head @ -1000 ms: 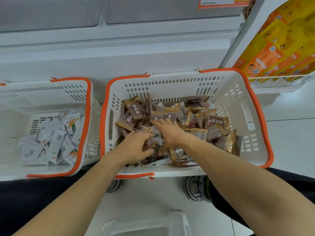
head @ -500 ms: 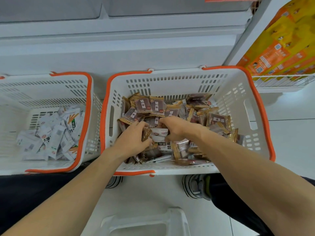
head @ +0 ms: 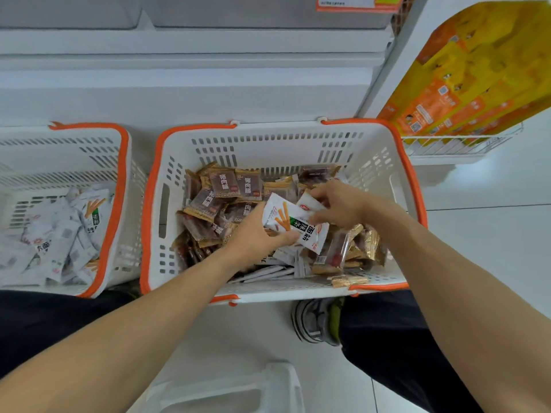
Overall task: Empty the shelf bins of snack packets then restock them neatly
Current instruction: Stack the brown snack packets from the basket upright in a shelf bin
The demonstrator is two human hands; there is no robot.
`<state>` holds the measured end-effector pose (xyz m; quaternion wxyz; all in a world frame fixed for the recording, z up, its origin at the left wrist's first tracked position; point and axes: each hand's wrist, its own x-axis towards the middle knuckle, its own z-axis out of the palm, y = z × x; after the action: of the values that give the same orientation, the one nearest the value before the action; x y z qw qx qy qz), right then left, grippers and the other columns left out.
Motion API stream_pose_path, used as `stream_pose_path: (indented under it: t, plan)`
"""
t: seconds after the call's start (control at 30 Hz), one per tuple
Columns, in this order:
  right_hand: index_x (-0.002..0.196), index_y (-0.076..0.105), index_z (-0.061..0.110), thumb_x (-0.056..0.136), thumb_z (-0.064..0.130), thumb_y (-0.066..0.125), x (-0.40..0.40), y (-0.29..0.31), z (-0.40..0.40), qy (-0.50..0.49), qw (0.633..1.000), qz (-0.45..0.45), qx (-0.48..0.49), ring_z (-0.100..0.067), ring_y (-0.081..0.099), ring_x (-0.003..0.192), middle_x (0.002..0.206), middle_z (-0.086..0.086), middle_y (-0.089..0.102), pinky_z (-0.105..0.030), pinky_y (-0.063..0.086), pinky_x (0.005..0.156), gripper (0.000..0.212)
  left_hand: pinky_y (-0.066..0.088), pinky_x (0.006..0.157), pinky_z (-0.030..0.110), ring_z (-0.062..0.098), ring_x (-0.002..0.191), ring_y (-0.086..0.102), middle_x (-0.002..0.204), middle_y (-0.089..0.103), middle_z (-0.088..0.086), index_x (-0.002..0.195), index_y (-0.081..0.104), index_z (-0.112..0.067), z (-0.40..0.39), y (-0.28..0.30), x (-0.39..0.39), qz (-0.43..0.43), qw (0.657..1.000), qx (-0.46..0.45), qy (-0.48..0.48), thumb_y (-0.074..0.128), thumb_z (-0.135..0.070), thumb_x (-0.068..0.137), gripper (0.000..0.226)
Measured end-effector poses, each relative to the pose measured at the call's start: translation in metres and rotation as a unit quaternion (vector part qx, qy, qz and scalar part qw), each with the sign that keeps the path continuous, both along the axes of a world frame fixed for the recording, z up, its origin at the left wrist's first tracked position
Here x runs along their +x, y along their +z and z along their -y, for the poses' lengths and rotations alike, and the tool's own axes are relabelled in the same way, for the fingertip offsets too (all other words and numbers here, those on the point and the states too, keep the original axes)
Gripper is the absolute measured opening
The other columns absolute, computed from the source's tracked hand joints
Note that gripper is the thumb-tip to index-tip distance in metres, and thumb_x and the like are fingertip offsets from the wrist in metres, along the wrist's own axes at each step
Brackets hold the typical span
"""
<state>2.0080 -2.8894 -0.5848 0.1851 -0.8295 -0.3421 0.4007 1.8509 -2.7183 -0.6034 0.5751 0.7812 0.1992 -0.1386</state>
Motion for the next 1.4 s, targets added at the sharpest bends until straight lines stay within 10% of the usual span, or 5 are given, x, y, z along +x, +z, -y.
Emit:
stream_pose_path:
  t: [0.33,0.67,0.93,1.13,1.4]
  plan:
    - [0.155,0.025,0.037,0.048,0.049,0.097,-0.031,-0.019,-0.002,0.101,0.969,0.059,-0.219,-0.032,0.021,0.149,0.162,0.003,0.022,-0.062,0.023,0.118,0.130,0.058,0.068,0.022,0.010,0.080,0.074,0.096,0.077,0.004,0.093,0.075,-0.007,-0.023,-0.006,0.000,-0.087,0.995,-0.005,0.054,0.080,-0.015,0.084,0.013]
    - [0.149,0.036,0.040,0.085,0.044,0.076,-0.009,-0.033,0.019,-0.084,0.959,0.235,-0.136,-0.035,0.028,0.144,0.159,-0.005,0.030,-0.064,0.030,0.114,0.076,0.058,0.089,0.050,0.030,0.093,0.072,0.100,0.075,0.008,0.105,0.073,-0.011,-0.046,-0.002,-0.010,-0.114,0.982,-0.030,0.151,0.075,-0.028,0.090,0.023]
    - [0.157,0.000,0.044,0.043,0.062,0.094,-0.015,-0.005,0.026,-0.087,0.962,0.075,-0.248,-0.046,0.022,0.148,0.167,-0.017,0.000,-0.059,0.029,0.118,0.149,0.041,0.055,0.021,0.010,0.073,0.058,0.083,0.063,-0.001,0.082,0.063,-0.016,-0.049,0.006,-0.008,-0.104,0.976,-0.052,0.186,0.070,-0.023,0.094,0.016]
    - [0.154,-0.021,0.043,0.042,0.070,0.087,-0.045,-0.026,0.033,0.001,0.953,0.035,-0.301,-0.048,0.032,0.143,0.166,-0.022,0.005,-0.057,0.031,0.117,0.159,0.057,0.078,0.041,0.029,0.092,0.071,0.099,0.073,0.011,0.097,0.071,-0.011,-0.046,0.006,-0.012,-0.121,0.977,-0.055,0.166,0.073,-0.024,0.091,0.014]
    - [0.154,0.030,0.044,0.058,0.041,0.096,-0.051,-0.044,0.032,-0.116,0.977,0.094,-0.150,-0.037,0.043,0.136,0.161,-0.015,0.003,-0.046,0.036,0.117,0.116,0.057,0.092,0.052,0.027,0.093,0.072,0.100,0.075,0.005,0.101,0.073,-0.016,-0.035,-0.002,-0.021,-0.137,0.978,-0.046,0.149,0.074,-0.024,0.090,0.014]
